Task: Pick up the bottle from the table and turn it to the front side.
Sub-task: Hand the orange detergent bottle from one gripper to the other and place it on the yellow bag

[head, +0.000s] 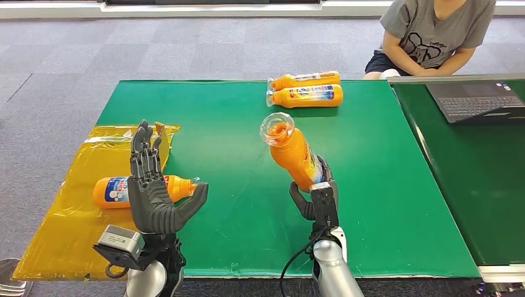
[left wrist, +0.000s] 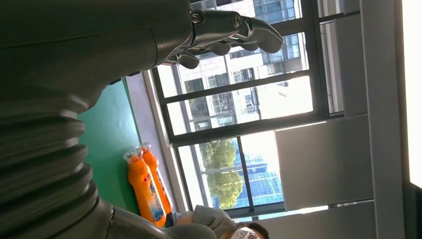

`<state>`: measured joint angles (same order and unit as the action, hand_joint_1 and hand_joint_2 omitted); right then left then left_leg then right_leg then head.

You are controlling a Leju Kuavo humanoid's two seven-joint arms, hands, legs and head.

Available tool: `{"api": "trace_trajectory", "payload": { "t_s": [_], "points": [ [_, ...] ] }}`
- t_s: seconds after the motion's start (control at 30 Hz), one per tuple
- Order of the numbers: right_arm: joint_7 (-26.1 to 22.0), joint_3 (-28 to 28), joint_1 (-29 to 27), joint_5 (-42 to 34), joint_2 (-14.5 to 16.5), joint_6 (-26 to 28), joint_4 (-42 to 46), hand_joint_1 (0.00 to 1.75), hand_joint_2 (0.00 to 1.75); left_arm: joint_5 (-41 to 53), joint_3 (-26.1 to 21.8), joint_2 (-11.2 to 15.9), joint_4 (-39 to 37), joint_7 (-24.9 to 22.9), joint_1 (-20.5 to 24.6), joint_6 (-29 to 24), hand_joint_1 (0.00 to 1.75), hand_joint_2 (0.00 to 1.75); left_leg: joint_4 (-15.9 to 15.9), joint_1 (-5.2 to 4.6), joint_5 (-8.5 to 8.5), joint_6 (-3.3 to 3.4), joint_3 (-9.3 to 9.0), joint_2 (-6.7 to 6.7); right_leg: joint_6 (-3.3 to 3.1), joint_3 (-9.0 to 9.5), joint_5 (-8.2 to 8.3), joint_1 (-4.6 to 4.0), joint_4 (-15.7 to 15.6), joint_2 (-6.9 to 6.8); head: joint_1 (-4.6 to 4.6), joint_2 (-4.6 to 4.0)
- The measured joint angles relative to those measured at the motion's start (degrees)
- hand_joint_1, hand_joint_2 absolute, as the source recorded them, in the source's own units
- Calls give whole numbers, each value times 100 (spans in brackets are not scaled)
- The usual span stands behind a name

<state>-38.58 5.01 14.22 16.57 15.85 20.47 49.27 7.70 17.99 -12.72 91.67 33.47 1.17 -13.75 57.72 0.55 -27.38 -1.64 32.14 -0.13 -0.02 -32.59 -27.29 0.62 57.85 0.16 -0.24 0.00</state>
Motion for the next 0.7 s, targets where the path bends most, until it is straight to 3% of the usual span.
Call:
{"api": "trace_trajectory", "payload": {
  "t_s": [0.2,0.5,0.7],
  "points": [
    [18,83,25,21,0,-48,-71,175,175,419,90,24,-139,-91,217,127,0,175,0,0,1,0,1,-1,0,-2,0,0,0,-3,0,0],
    [76,311,247,72,7,-85,-533,175,175,847,480,20,-1142,-549,1378,1300,0,175,1,-1,15,1,7,-5,-1,-6,15,1,0,-5,0,0],
    [177,336,347,101,11,-63,-769,175,175,1027,741,-87,-1872,-601,1988,1440,0,175,2,-1,15,0,9,-3,-2,-11,23,1,0,-4,0,0]
  ]
}}
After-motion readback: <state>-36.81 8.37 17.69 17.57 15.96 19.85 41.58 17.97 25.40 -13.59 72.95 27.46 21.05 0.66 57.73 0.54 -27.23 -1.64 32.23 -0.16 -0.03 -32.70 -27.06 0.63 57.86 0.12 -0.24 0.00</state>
